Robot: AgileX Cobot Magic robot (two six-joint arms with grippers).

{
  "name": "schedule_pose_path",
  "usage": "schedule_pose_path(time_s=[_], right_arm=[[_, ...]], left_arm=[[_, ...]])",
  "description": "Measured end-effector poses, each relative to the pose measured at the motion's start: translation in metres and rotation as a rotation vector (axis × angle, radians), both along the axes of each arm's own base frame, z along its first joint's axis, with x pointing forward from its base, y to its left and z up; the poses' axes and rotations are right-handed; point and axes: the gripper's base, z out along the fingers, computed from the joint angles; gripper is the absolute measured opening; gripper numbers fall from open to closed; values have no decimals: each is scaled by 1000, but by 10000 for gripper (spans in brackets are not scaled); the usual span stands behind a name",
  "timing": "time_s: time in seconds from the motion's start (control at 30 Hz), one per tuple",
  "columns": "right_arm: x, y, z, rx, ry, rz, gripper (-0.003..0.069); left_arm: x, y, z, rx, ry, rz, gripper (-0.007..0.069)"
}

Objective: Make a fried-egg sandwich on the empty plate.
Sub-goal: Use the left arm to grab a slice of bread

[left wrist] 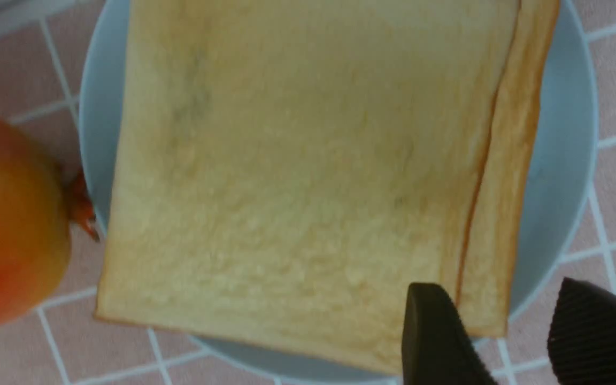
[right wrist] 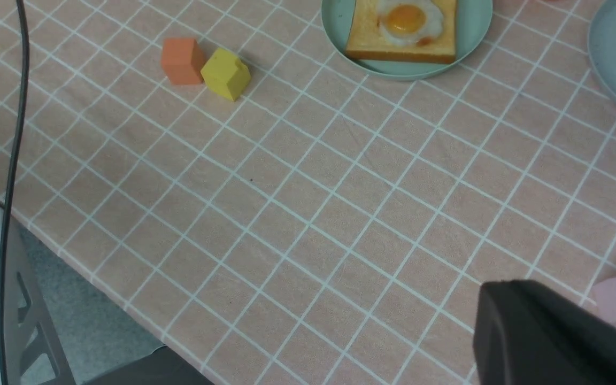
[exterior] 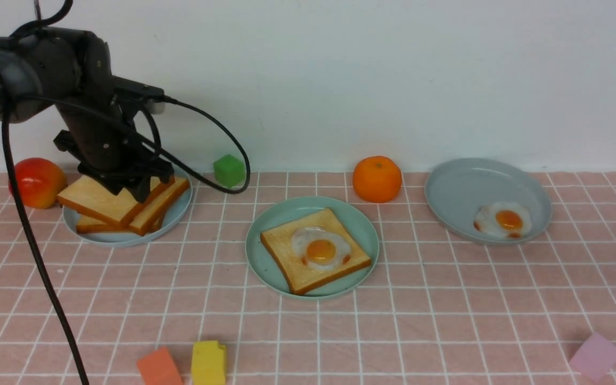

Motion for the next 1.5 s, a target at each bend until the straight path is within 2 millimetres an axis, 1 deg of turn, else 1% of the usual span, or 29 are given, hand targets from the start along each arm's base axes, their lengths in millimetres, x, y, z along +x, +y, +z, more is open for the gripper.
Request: schedule_pose_path(time_s=[0.1,0.4,0.47,0.5,0.63,0.87,0.93,1.0,1.07,1.1,1.13,1.17,1.2,1.23,1.37,1.43,1.47,1.5], right_arm=[[0,0,0,1,-1,0,7],[0,0,0,2,-1,1,14],[0,0,0,1,-1,0,15],[0,0,0,1,-1,0,15],[0,0,0,1,-1,0,18],[0,0,0,1,-1,0,22],[0,0,0,1,-1,0,22],[0,0,0,0,-3,-1,22],[0,0,0,-1,-4,-2,24],[0,0,0,0,-4,-1,25],[0,0,0,0,-4,-1,25],[0,0,0,0,-4,-1,27],[0,0,0,0,-4,-1,27],[0,0,0,0,-4,-1,29],[0,0,0,0,-4,-1,29],[0,0,0,0,-4,-1,31],[0,0,0,0,-4,-1,31],[0,0,0,-1,-3,-2,31]], left_arm=[[2,-1,-6,-2,5,-4,324],[11,0,-8,13,-77,-18,335],[13,-1,-18,5,-64,-17,337],[14,-1,-18,4,-63,-16,337],[17,-2,-32,3,-43,-21,337],[19,-2,-38,41,-40,-37,333],[19,-2,-38,47,-42,-40,311],[19,-2,-37,53,-44,-42,269],[20,-1,-37,58,-45,-44,209],[20,-1,-37,60,-46,-44,148],[20,-1,-37,60,-46,-44,138],[20,-1,-37,61,-48,-45,52],[20,-1,-37,61,-48,-45,44],[20,-1,-37,62,-48,-45,13],[19,-1,-31,56,-63,-36,7],[16,-3,-18,56,-86,-36,7],[14,-5,-8,57,-104,-39,7],[9,-10,6,55,-127,-46,7]])
